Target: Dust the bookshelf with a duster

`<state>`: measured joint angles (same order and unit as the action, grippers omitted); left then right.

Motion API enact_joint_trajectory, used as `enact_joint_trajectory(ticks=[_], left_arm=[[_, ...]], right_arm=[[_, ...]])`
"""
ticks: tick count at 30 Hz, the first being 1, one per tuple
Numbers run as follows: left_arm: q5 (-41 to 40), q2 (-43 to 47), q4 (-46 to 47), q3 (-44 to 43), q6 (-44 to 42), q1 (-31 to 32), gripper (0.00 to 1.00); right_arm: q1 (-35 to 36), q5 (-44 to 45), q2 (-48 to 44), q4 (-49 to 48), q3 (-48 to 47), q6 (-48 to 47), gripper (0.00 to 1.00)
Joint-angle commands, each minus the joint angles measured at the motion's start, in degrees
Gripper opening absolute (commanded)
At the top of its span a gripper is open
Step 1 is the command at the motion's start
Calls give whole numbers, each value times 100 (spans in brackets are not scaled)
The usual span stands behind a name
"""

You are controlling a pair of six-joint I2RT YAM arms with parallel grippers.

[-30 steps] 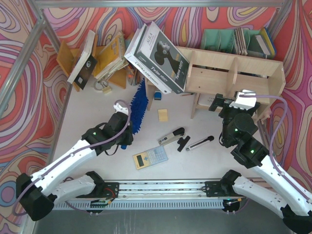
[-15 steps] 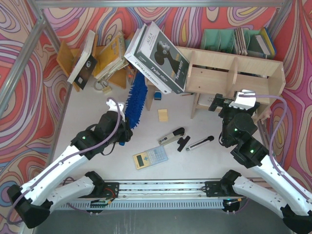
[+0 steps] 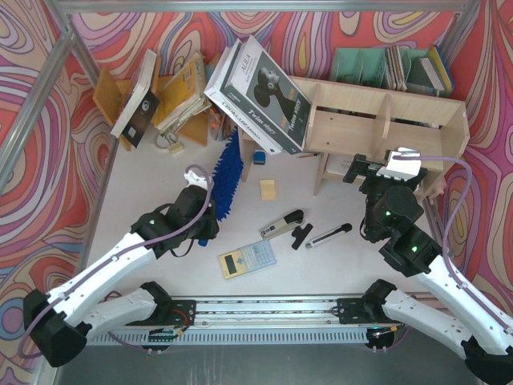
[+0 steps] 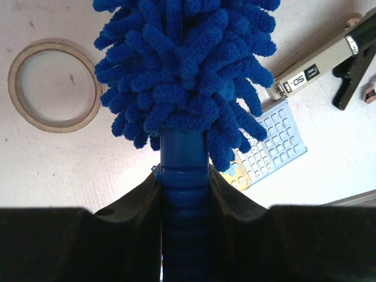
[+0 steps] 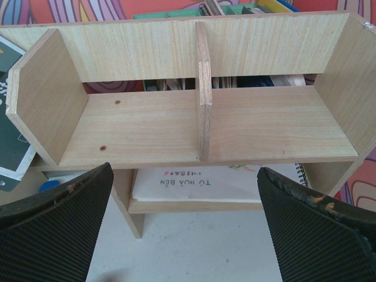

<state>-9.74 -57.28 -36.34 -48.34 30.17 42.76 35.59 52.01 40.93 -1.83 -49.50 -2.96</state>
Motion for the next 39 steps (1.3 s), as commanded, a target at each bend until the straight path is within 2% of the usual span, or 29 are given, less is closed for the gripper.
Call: enact_joint_trajectory(ticks=[1, 9, 16, 26, 31, 39], left_arm=[[-202, 561, 110, -343, -274, 22, 0], [-84, 1023, 172, -350, -315, 22, 0], [356, 646, 404, 169, -180, 22, 0], [200, -119, 399, 371, 141, 22, 0], [-58, 141, 226, 104, 43, 22, 0], [-334, 1182, 411, -177, -224, 22, 0]], right_arm=[[-26, 39, -80, -13, -8, 26, 98], [-26, 37, -59, -15, -25, 40, 98], [-25, 35, -98, -6, -10, 43, 98], [-26, 37, -85, 13, -26, 50, 98], [-26, 28, -72, 0, -27, 42, 98], [-22, 21, -57, -11, -26, 49, 98]])
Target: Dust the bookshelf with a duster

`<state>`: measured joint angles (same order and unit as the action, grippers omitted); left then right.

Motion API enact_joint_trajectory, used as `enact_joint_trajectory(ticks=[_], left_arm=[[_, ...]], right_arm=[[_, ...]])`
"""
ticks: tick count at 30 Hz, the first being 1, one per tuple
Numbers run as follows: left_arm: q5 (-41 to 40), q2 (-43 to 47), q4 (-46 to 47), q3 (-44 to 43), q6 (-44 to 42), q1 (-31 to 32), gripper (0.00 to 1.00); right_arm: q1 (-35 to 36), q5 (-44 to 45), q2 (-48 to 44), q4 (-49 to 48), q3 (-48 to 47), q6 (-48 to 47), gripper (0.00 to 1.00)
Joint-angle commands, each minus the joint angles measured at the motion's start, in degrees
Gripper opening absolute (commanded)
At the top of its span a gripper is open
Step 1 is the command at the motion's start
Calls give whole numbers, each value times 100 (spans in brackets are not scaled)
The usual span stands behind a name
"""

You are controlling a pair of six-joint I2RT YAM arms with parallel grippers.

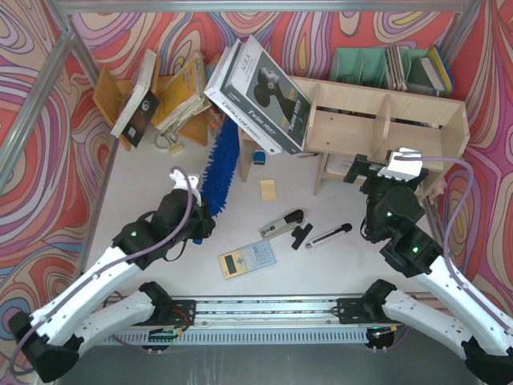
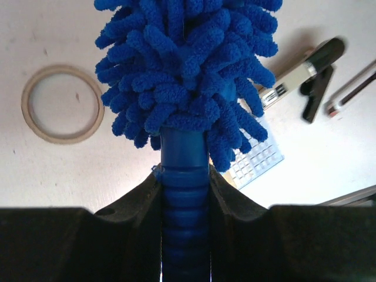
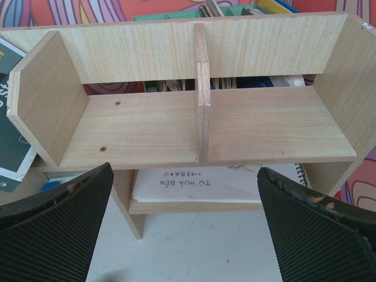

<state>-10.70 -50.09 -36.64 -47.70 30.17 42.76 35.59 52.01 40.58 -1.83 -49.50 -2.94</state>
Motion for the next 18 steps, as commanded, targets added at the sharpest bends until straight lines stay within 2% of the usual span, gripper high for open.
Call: enact_joint_trajectory(ticks=[1, 5, 18], left_arm=[[-197, 518, 519, -214, -250, 22, 0], [-98, 499, 639, -58, -248, 22, 0], [346, -548, 1395, 759, 170, 22, 0]], right_arm=[[-26, 20, -28, -17, -19, 48, 98], [-26, 20, -20, -24, -23, 34, 98], [-26, 7, -16, -12, -33, 54, 98]])
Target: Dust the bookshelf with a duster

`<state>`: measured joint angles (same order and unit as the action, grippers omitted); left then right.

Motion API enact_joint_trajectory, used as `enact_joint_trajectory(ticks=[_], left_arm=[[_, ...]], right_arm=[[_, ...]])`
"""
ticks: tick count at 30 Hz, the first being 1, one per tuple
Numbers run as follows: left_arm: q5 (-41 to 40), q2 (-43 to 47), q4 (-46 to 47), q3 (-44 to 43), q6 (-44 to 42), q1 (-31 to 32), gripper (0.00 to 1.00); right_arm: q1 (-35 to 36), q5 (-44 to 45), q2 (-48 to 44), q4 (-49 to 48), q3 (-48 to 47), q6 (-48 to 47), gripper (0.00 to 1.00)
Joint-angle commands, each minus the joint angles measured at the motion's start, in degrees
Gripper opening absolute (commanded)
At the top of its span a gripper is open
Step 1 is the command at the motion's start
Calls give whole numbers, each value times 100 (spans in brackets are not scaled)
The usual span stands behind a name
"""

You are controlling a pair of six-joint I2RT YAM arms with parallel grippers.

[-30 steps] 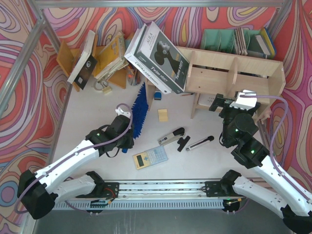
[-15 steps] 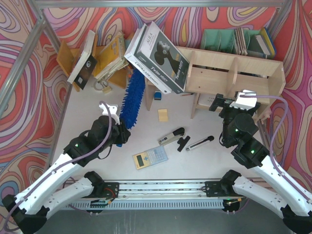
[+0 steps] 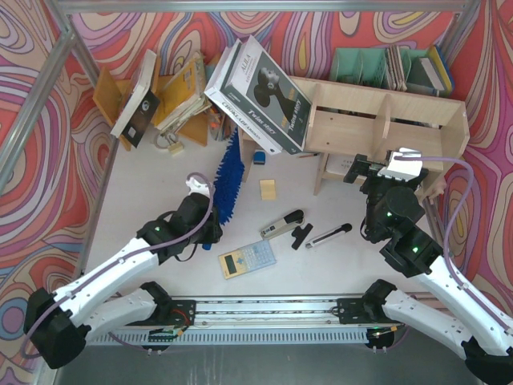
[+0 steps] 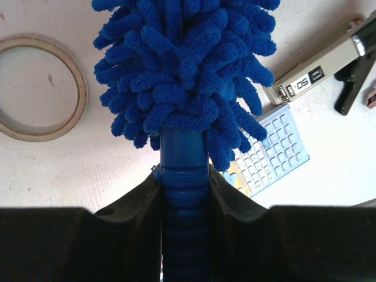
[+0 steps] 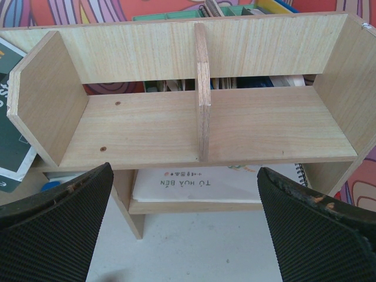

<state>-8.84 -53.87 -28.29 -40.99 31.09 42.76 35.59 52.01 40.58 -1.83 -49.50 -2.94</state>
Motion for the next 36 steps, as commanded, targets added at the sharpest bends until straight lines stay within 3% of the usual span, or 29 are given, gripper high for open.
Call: enact_joint_trajectory(ticks=[1, 5, 16, 22, 36], left_arm=[[108, -245, 521, 80, 81, 22, 0], [-82, -328, 227, -117, 36, 22, 0], [-243, 739, -47, -1155, -482, 22, 0], [-233, 692, -171, -1519, -640, 22, 0], [58, 100, 344, -85, 121, 22, 0]], right_arm=[[-22, 11, -16, -12, -36, 49, 98], [-22, 11, -25, -2, -34, 48, 98], [-26, 15, -59, 7, -25, 67, 98], [-26, 20, -59, 15, -29, 79, 98], [-22, 7, -64, 20, -26, 84, 98]])
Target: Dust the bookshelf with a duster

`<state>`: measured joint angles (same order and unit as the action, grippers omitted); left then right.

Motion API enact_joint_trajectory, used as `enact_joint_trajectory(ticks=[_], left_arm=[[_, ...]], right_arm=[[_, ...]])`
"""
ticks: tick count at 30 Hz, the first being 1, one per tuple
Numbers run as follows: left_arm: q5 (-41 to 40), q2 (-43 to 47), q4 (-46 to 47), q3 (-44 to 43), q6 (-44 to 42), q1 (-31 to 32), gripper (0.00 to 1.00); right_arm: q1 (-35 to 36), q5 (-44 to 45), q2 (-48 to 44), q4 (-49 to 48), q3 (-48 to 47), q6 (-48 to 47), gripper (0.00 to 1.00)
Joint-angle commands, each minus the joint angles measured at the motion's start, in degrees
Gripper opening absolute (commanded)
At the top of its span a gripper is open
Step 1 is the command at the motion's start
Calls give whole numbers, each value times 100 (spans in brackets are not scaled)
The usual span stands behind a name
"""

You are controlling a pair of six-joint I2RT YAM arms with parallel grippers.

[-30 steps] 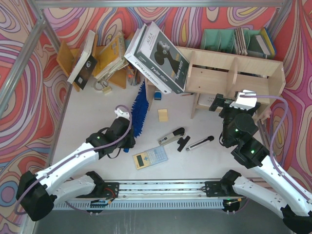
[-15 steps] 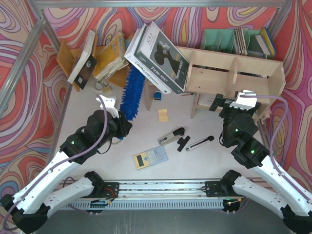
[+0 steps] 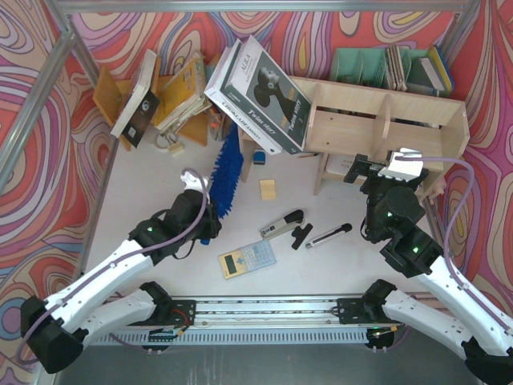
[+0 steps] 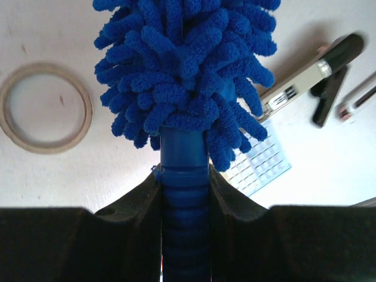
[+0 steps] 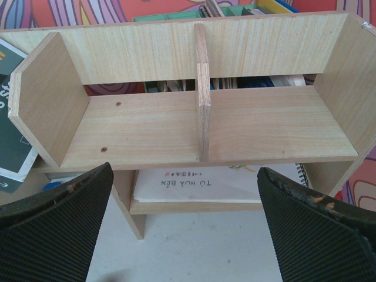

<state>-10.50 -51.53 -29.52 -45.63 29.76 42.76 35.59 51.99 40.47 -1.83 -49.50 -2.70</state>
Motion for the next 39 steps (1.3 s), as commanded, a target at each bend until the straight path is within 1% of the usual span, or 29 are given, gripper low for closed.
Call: enact_joint_trajectory(ticks=[1, 7, 9, 12, 20, 25, 27, 33, 39], left_arm=[[270, -182, 528, 473, 317, 22, 0], [547, -515, 1135, 853, 647, 22, 0], [484, -660, 1130, 859, 688, 22, 0], [297, -714, 826, 677, 596, 22, 0], [-728, 198, -8, -329, -49, 22, 0], [-1482, 300, -931, -1249, -8, 22, 0], [-1648, 365, -1108, -1554, -90, 22, 0], [-1981, 572, -1135, -2195, -534, 22, 0], [-1667, 711, -934, -2591, -947, 22, 0]], right_arm=[[-26, 13, -50, 24, -30, 59, 98], [-26, 35, -40, 7, -21, 55, 98], [-26, 47, -47, 7, -17, 51, 98], [-26, 51, -73, 7, -17, 41, 98], [-26, -53, -193, -23, -74, 77, 98], [-26, -216, -167, 364, -354, 417, 98], [-27, -346, -203, 444, -441, 540, 98], [-26, -685, -184, 695, -799, 739, 98], [-25, -747, -198, 911, -964, 812, 98]])
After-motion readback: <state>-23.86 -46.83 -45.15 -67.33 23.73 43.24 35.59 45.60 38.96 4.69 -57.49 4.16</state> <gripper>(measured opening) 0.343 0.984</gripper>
